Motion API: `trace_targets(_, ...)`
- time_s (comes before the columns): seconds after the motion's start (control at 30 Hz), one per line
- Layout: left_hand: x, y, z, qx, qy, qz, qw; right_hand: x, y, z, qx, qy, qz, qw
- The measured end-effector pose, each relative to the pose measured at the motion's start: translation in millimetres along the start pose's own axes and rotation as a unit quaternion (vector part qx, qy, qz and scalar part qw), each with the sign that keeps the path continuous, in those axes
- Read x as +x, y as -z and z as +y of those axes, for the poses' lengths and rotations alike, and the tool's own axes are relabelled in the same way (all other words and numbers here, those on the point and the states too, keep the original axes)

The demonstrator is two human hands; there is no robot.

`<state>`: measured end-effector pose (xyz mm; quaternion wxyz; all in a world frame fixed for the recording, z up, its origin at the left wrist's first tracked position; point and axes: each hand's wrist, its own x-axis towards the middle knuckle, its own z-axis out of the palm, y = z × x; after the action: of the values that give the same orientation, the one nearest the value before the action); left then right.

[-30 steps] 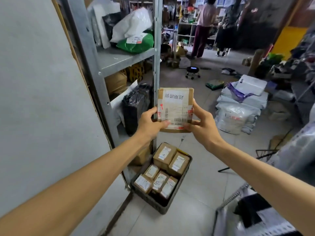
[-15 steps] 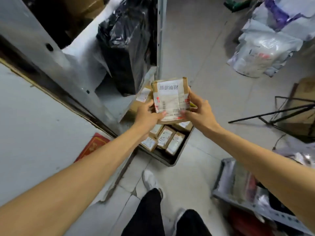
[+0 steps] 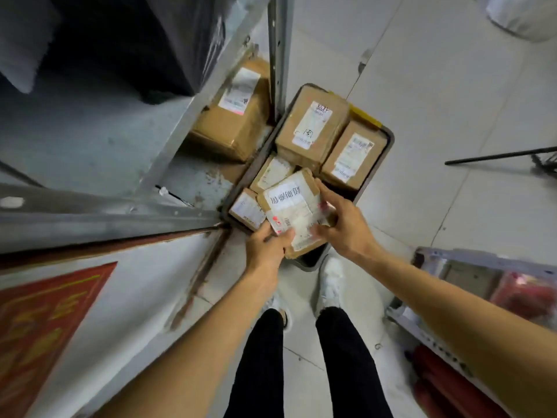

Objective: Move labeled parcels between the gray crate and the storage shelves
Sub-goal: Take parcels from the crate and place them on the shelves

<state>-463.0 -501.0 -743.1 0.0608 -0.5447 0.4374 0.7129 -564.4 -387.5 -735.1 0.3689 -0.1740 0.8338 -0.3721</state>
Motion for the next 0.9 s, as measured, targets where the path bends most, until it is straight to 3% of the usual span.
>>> trace_targets(0.17, 71.0, -4.1, -62.6, -0.021, 0.074, 0.064, 0.995, 45.8, -45.8, 71.9, -0.046, -0.041, -0.052, 0.997)
trace_targets(0.47, 169.3, -5.9, -161.0, -0.089, 0.13, 0.144, 0.977, 117.5, -111.8, 176.7, -0.091, -0.071, -0.143, 0.983)
trace_targets(0.9, 204.9, -2.5, -198.5, -0.079, 0.156, 0.168, 0.97, 160.7, -142.0, 208.6, -0.147, -0.116, -0.23, 0.955)
